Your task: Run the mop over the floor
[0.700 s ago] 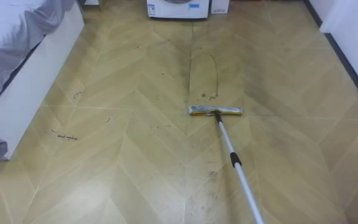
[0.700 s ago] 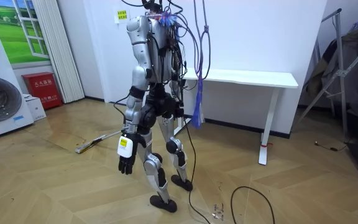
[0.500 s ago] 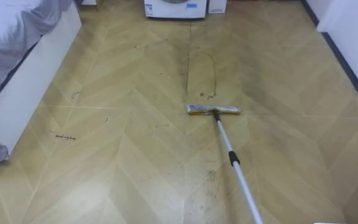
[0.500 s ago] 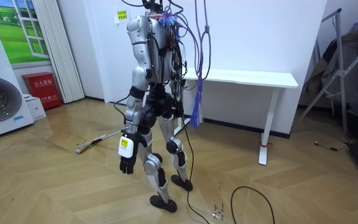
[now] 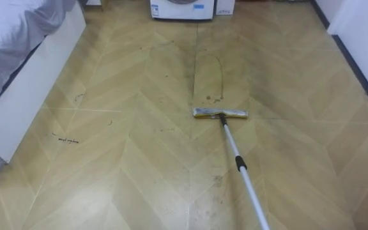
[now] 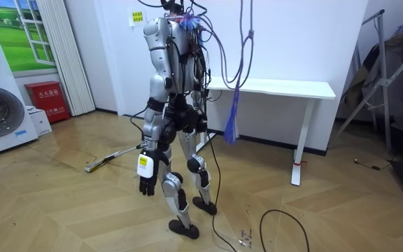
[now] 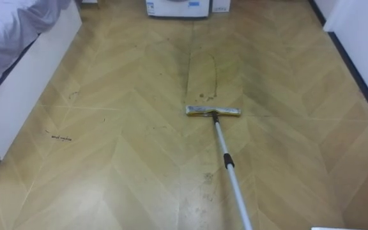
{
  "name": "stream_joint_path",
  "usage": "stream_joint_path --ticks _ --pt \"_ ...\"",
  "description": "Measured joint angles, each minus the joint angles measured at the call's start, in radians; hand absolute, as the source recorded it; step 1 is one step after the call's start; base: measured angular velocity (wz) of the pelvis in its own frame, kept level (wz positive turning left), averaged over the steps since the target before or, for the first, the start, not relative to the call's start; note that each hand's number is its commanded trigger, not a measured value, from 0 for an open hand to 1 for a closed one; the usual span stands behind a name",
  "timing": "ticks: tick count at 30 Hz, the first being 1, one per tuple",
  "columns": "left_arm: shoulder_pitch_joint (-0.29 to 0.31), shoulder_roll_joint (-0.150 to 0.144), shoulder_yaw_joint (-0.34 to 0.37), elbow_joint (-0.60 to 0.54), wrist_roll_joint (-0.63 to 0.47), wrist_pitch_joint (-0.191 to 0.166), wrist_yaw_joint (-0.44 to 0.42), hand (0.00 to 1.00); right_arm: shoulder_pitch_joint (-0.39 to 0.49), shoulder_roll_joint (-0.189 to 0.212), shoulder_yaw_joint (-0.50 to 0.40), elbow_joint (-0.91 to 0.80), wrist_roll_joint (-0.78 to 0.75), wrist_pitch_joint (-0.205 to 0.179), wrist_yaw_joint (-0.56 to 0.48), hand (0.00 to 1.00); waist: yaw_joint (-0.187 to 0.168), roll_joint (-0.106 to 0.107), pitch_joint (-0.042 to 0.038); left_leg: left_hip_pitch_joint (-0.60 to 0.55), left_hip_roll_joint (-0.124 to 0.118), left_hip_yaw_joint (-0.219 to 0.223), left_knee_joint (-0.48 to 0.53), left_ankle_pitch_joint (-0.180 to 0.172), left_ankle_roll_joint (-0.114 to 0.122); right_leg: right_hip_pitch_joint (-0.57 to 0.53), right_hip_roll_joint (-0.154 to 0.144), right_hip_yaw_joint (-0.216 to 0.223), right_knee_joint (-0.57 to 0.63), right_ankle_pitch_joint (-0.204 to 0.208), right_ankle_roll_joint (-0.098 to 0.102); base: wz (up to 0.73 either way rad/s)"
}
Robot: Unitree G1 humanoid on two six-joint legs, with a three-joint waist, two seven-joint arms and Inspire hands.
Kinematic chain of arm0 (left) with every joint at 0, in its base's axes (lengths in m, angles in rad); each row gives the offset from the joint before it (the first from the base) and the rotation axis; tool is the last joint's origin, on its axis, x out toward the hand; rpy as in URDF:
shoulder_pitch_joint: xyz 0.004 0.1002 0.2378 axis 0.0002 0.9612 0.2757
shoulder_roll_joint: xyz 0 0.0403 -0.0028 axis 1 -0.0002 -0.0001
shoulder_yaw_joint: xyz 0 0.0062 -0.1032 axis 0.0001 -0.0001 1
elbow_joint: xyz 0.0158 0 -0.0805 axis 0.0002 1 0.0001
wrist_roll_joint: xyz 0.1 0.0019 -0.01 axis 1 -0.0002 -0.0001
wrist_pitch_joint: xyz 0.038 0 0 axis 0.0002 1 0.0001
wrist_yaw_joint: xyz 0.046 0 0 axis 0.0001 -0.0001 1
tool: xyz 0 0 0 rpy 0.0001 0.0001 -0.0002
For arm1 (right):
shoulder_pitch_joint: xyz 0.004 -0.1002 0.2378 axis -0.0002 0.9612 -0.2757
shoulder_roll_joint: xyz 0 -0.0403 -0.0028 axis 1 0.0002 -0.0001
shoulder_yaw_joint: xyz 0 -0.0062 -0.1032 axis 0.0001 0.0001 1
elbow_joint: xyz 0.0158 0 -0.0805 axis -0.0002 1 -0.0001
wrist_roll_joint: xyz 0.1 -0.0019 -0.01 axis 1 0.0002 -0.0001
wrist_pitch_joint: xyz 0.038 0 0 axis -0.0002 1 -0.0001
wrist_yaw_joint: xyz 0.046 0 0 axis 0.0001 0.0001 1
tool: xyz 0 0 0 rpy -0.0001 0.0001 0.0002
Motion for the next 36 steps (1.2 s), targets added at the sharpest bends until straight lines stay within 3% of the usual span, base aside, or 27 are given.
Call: stream_joint_path --ticks 10,16,21,29,36 --pt "-0.012 -0.002 0.000 0.003 0.002 0.002 0.000 0.00 -0.006 0.000 0.002 -0.006 -0.004 0.001 -0.002 1.00 0.002 0.003 -0.0007 -0.026 0.002 0.000 0.007 0.000 0.000 -0.024 0.002 0.002 0.005 0.000 0.000 0.00" --pt "-0.057 0.001 -0.023 0.027 0.002 -0.003 -0.001 0.00 -0.038 0.000 0.008 -0.005 0.001 -0.005 -0.006 1.00 0.002 0.010 -0.0029 -0.110 0.007 0.000 0.039 0.000 0.000 -0.108 0.003 0.002 0.038 0.001 -0.001 0.00" --pt "-0.106 0.000 -0.041 0.080 0.002 -0.026 0.003 0.00 -0.051 0.000 0.011 0.001 0.000 -0.029 -0.026 1.00 0.000 0.018 -0.0033 -0.180 0.013 0.003 0.061 0.000 0.000 -0.177 0.004 -0.004 0.056 0.003 -0.005 -0.01" --pt "-0.183 -0.002 -0.081 0.118 -0.003 -0.040 0.028 0.00 -0.116 -0.001 0.021 0.050 0.066 -0.062 -0.085 1.00 -0.001 0.033 0.0122 -0.318 0.014 0.007 0.106 0.009 0.006 -0.326 -0.002 0.011 0.119 0.003 -0.007 0.01" --pt "-0.246 -0.018 -0.101 0.122 -0.022 -0.062 0.083 0.00 -0.129 -0.004 0.038 0.100 0.086 -0.086 -0.144 1.00 -0.002 0.020 0.0147 -0.472 0.003 -0.001 0.181 0.027 0.007 -0.510 -0.026 0.021 0.266 -0.026 -0.023 0.07"
